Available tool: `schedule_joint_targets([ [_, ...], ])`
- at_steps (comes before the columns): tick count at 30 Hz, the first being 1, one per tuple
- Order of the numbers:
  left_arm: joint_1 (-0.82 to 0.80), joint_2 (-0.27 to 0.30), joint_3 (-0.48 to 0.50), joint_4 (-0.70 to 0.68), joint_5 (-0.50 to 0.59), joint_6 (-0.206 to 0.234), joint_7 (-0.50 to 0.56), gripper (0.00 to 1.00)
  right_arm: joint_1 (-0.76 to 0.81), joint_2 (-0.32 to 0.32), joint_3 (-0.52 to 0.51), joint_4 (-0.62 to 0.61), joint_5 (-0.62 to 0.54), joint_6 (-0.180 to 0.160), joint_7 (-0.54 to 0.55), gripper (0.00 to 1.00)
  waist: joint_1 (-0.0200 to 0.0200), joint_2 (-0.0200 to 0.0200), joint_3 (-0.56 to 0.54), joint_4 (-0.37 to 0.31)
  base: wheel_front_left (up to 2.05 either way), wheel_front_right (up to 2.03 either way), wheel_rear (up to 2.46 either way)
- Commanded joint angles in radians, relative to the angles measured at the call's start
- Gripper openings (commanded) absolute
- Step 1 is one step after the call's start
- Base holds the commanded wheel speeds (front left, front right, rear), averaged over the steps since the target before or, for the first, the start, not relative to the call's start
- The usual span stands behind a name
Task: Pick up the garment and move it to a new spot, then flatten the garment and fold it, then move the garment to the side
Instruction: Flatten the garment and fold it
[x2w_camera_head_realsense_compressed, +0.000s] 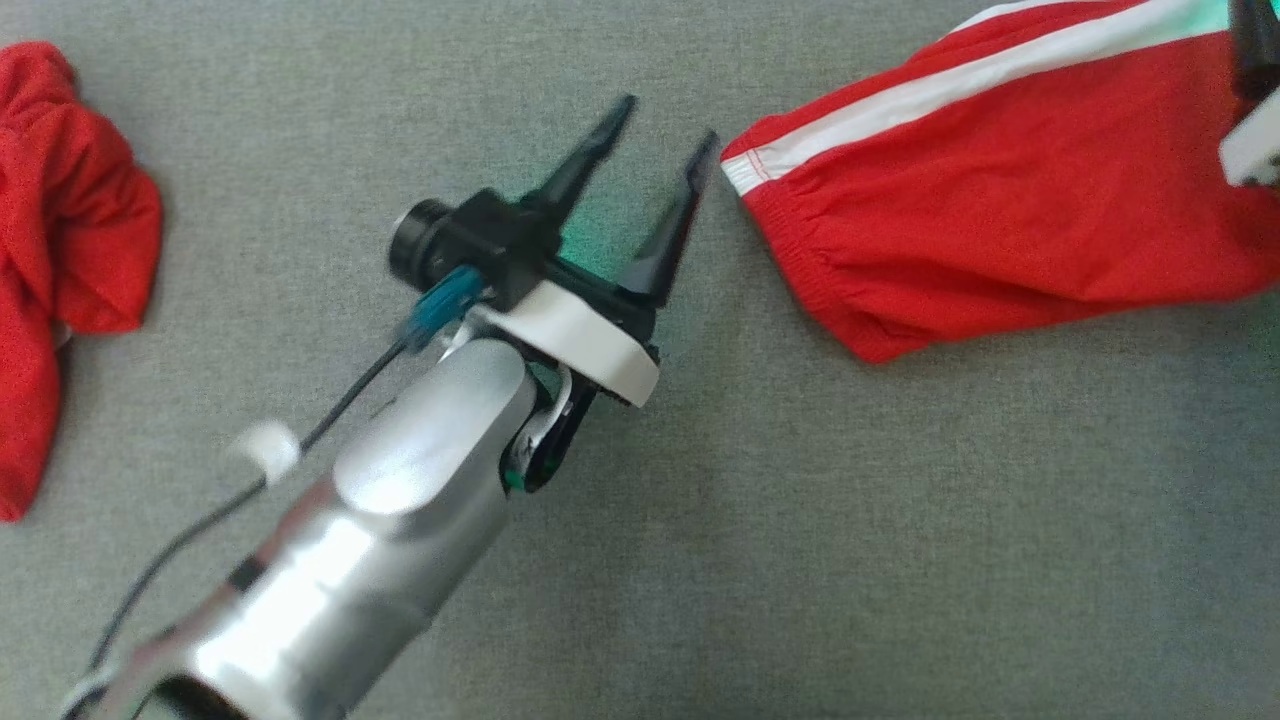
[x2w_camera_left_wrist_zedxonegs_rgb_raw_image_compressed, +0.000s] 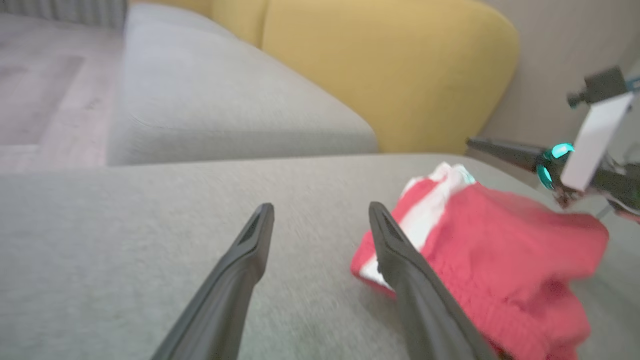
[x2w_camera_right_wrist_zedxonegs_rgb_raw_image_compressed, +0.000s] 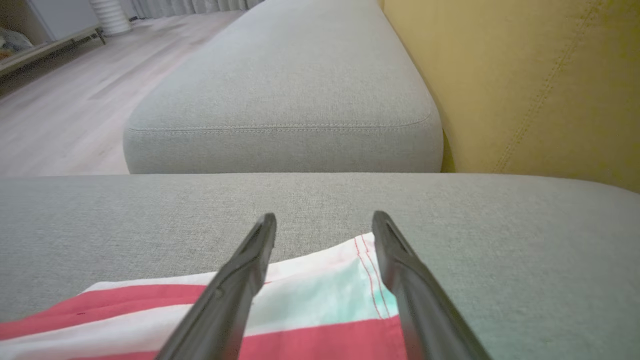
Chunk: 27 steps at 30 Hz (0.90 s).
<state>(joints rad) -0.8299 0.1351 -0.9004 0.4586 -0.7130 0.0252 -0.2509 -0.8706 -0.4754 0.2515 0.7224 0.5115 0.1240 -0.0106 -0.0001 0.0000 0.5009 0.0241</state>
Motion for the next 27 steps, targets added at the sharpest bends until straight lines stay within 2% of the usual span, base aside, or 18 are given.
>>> schedule_joint_targets([
  [1,0.023,0.010,0.072,-0.075,0.038,0.030,-0.010,1.00,0.040,-0.057,0.004,-0.031,0.034,0.007,0.011,1.00,0.0001,0.0000,-0.006,0.007,0.00,0.00,0.00],
  [5,0.183,0.000,0.239,-0.272,0.219,0.145,-0.010,1.00,0.101,-0.155,-0.008,-0.004,0.125,0.007,0.060,1.00,0.0001,0.0000,-0.016,0.038,0.00,0.00,0.00],
  [8,0.307,-0.019,0.333,-0.375,0.324,0.203,-0.011,1.00,0.153,-0.195,-0.025,0.045,0.183,0.007,0.086,1.00,0.0001,0.0000,-0.027,0.072,0.00,0.00,0.00],
  [11,0.433,-0.044,0.421,-0.483,0.418,0.224,-0.011,1.00,0.215,-0.181,-0.032,0.118,0.248,0.007,0.116,1.00,0.0001,0.0000,-0.045,0.110,0.00,0.00,0.00],
  [15,0.508,-0.059,0.471,-0.543,0.485,0.212,-0.011,1.00,0.237,-0.164,-0.013,0.138,0.290,0.007,0.159,1.00,0.0001,0.0000,-0.059,0.128,0.00,0.00,0.00],
  [16,0.520,-0.061,0.479,-0.548,0.496,0.206,-0.011,1.00,0.236,-0.160,-0.007,0.139,0.300,0.007,0.170,0.61,0.0001,0.0000,-0.063,0.130,0.00,0.00,0.00],
  [17,0.529,-0.064,0.487,-0.552,0.503,0.199,-0.011,1.00,0.234,-0.156,-0.003,0.138,0.312,0.007,0.182,0.15,0.0001,0.0000,-0.065,0.130,0.00,0.00,0.00],
  [18,0.535,-0.067,0.496,-0.554,0.508,0.192,-0.011,1.00,0.230,-0.152,0.002,0.138,0.323,0.007,0.193,0.00,0.0001,0.0000,-0.069,0.128,0.00,0.00,0.00],
  [22,0.548,-0.073,0.517,-0.554,0.525,0.178,-0.011,1.00,0.221,-0.148,0.023,0.128,0.336,0.007,0.204,0.00,0.0001,0.0000,-0.085,0.116,0.00,0.00,0.00],
  [27,0.564,-0.079,0.539,-0.547,0.544,0.160,-0.011,1.00,0.223,-0.158,0.019,0.155,0.331,0.007,0.149,0.00,0.0001,0.0000,-0.121,0.069,0.00,0.00,0.00],
])
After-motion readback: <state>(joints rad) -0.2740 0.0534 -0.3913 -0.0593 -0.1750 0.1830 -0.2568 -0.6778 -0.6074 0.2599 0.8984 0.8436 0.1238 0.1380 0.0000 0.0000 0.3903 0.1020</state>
